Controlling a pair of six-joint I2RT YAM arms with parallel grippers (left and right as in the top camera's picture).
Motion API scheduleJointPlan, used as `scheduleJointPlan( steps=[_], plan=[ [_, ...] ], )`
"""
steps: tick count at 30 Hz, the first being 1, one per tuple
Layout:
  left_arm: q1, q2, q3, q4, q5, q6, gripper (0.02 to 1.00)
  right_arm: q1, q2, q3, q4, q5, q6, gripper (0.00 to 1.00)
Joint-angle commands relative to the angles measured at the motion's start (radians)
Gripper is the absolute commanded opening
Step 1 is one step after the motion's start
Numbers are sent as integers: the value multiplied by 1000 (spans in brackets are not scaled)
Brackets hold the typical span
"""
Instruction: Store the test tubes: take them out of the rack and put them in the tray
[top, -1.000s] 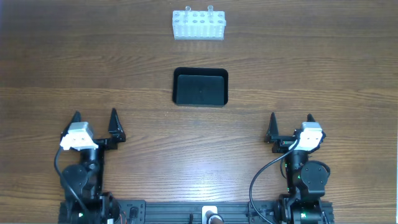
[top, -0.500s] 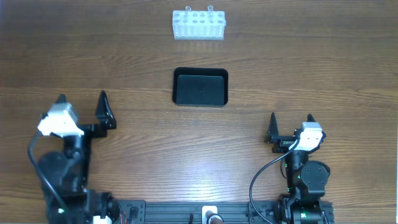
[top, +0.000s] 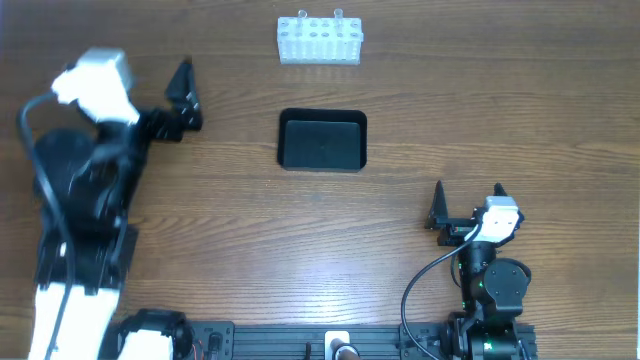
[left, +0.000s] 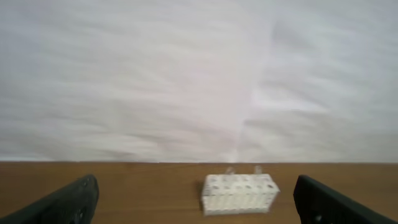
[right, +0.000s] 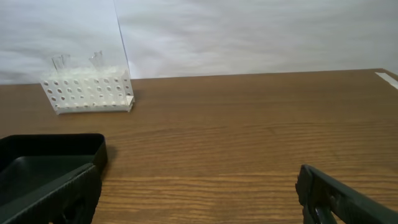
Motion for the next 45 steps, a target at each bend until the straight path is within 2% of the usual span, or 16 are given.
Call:
scheduleJointPlan(
  steps=[1, 6, 10, 16, 19, 27, 45],
  plan=[
    [-76, 148, 116, -7, 11, 10, 998, -6, -9, -5, -3, -8, -1, 993],
    [-164, 333, 228, -24, 8, -3, 998, -6, -9, -5, -3, -8, -1, 991],
    [-200, 502, 339, -52, -23, -72, 998, -6, -9, -5, -3, -8, -1, 993],
    [-246, 766, 599, -252, -167, -122, 996, -6, -9, -5, -3, -8, -1, 991],
    [-253, 902, 735, -298, -167, -122, 998, -6, -9, -5, -3, -8, -1, 991],
    [-251, 1139, 879, -294, -167, -129, 998, -6, -9, -5, -3, -8, -1, 991],
    [-251, 1354, 952, -148, -145, -120, 998, -6, -9, -5, -3, -8, -1, 991]
  ],
)
